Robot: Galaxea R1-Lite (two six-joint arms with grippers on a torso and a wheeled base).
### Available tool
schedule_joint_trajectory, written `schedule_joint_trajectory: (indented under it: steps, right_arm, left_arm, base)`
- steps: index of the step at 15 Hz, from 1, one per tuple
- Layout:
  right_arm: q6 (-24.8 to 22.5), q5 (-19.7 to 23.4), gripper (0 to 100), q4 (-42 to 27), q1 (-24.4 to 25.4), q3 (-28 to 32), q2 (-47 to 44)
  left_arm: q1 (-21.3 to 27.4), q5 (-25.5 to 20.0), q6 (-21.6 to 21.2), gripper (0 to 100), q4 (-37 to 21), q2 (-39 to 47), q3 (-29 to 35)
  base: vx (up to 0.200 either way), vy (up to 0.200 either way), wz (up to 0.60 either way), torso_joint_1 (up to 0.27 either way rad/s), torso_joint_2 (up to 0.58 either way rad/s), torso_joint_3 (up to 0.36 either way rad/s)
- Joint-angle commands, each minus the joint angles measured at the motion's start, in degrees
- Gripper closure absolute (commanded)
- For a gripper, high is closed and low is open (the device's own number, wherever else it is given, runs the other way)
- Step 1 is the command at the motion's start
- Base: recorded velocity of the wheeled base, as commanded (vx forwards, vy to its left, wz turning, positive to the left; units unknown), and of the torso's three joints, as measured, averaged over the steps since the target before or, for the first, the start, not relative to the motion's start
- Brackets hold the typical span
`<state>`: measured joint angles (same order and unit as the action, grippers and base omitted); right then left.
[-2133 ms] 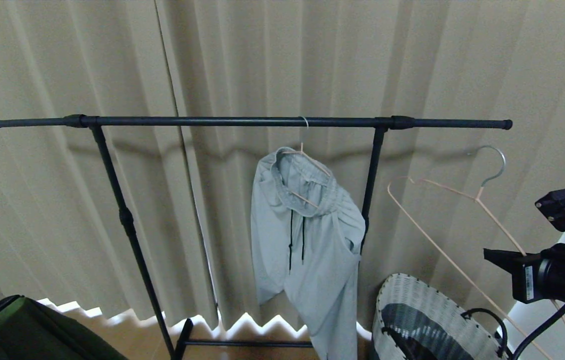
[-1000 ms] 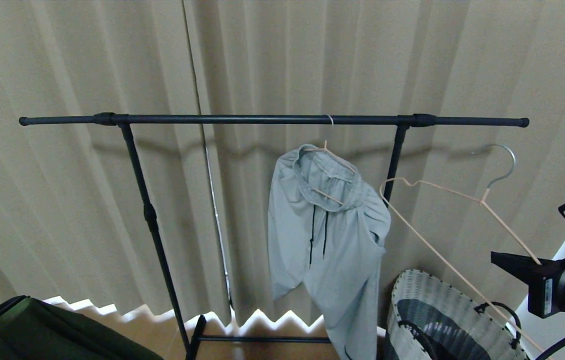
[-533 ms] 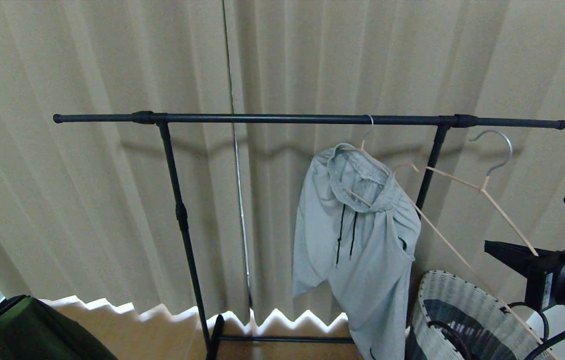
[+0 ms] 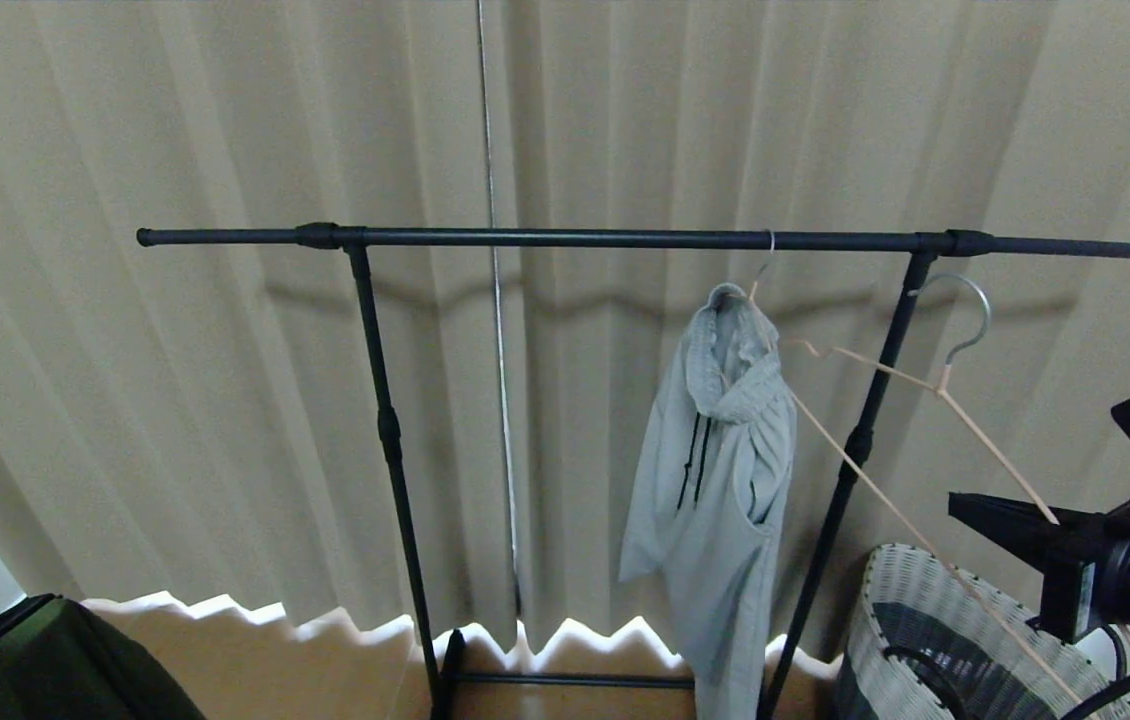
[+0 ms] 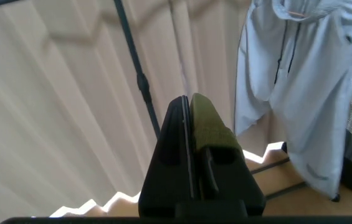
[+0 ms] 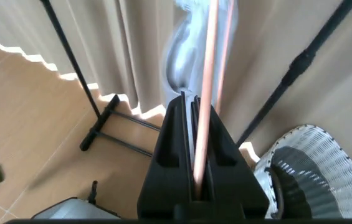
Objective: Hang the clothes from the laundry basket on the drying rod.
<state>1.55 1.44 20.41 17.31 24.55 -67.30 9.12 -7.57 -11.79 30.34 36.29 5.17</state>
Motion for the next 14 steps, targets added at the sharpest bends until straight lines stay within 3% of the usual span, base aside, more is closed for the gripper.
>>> schedule_joint_trajectory:
  steps: [1,4,6,10,12,14]
  right_arm:
    - [0.0,0.1,100,0.2,0.4,0.1,0.0]
    - [-0.1,0.4,100,6.9,2.4,-0.4,-0.7]
    - [-0.2,3.1,100,8.5,3.3,-0.4,-0.6]
    - [-0.3,9.3,100,8.5,4.7,-0.5,-2.0]
    - [-0.2,11.2,100,8.3,9.1,-0.9,-5.1]
    - [0.1,11.3,100,8.7,12.7,-0.6,-8.5]
  left_arm:
    - [0.0,0.0,0.0,100,0.0,0.1,0.0]
    - [0.0,0.0,-0.7,100,-0.8,1.7,1.0]
    - [0.0,0.0,-0.7,100,-2.1,3.2,2.0]
    - [0.1,0.2,-1.2,100,-6.5,9.1,10.6]
    - [0.2,0.8,-4.2,100,-11.1,14.9,18.0]
    - [1.1,3.0,-4.3,100,-12.9,20.6,22.3]
  base:
    - [0.0,0.0,0.0,0.0,0.0,0.0]
    - [0.0,0.0,0.0,0.0,0.0,0.0]
    - [0.0,0.0,0.0,0.0,0.0,0.0]
    - [0.0,0.0,0.0,0.0,0.0,0.0]
    - [0.0,0.0,0.0,0.0,0.0,0.0]
    - [0.0,0.0,0.0,0.0,0.0,0.0]
